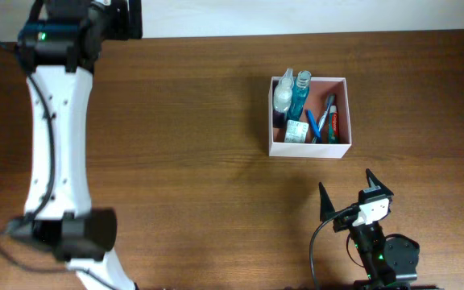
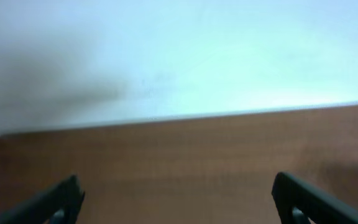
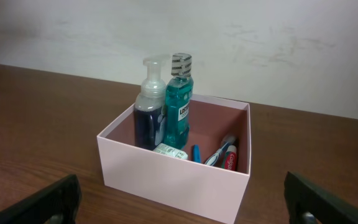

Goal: Pack container

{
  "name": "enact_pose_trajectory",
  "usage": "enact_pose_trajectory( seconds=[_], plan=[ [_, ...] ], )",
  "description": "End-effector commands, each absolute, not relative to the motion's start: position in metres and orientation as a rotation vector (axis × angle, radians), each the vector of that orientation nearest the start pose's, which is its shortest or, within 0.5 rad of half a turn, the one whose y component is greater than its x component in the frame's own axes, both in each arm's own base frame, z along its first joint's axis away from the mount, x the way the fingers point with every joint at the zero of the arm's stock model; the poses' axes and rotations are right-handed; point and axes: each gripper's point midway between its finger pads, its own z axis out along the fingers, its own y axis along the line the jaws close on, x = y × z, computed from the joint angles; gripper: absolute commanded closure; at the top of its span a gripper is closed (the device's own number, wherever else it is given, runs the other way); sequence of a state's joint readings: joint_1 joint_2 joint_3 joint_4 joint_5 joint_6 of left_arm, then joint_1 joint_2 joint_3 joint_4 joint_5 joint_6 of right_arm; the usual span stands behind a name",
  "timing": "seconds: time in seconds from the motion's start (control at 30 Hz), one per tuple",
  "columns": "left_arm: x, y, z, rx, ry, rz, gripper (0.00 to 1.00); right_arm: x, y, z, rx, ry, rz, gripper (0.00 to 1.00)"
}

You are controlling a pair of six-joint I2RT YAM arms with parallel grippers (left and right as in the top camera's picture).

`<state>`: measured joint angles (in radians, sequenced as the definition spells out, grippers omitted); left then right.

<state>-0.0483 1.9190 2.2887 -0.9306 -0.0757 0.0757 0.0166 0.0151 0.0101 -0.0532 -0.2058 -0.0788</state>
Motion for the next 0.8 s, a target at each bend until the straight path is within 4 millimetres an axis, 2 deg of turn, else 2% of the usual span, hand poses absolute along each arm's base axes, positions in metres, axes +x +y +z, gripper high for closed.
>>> enact_pose_trajectory(
  seconds=[0.0, 0.47, 0.77],
  plan=[
    [0.500, -0.015, 0.390, 0.130, 2.061, 0.081, 0.00, 0.242, 0.040, 0.159, -0.233, 1.622, 0.125, 0.01],
    [0.412, -0.015, 0.364, 0.128, 1.900, 0.051, 0.01, 0.242, 0.040, 0.159, -0.233, 1.622, 0.125, 0.01],
    [0.355, -0.020, 0.344, 0.137, 1.677, 0.007, 0.01, 0.242, 0.040, 0.159, -0.233, 1.622, 0.125, 0.01]
  ],
)
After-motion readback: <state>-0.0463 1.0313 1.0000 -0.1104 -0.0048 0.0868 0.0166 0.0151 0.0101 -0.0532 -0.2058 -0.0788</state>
